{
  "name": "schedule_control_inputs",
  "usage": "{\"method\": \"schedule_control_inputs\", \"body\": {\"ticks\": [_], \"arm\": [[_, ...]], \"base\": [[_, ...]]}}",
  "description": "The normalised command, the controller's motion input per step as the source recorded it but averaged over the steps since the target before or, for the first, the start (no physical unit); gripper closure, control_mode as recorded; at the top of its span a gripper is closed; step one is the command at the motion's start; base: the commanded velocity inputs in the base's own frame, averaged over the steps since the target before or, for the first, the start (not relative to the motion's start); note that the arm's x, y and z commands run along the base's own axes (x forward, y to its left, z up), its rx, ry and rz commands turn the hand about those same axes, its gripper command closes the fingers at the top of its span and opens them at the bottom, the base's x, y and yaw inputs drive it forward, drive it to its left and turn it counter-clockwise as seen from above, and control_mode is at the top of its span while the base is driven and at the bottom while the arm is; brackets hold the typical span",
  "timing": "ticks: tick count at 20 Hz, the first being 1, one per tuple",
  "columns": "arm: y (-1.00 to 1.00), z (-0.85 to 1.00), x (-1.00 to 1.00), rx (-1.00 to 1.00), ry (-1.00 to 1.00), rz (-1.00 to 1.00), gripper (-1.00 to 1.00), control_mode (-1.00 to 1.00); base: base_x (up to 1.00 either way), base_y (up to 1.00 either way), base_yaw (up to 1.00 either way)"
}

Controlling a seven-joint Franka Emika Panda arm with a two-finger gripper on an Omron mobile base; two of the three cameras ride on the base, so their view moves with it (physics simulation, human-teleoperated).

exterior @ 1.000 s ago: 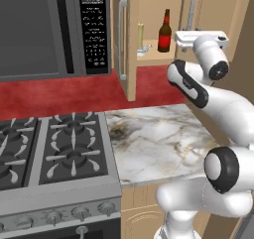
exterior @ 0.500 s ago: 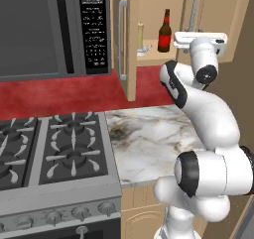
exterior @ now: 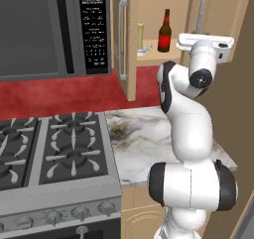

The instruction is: Get the candle and the beer from the cabinet and move them to the dining counter.

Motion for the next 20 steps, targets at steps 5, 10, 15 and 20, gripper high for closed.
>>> {"method": "schedule_control_inputs", "body": {"ticks": [5,10,15,20], "arm": [[-0.65,0.10,-0.75,0.00,0.00,-0.08,1.00,-1.00],[-0.68,0.10,-0.78,0.00,0.00,-0.08,1.00,-1.00],[-0.64,0.06,-0.74,0.00,0.00,-0.06,1.00,-1.00],[-0.59,0.07,-0.65,0.00,0.00,-0.07,1.00,-1.00]], "base": [[0.00,0.00,0.00],[0.00,0.00,0.00],[0.00,0.00,0.00],[0.00,0.00,0.00]]}}
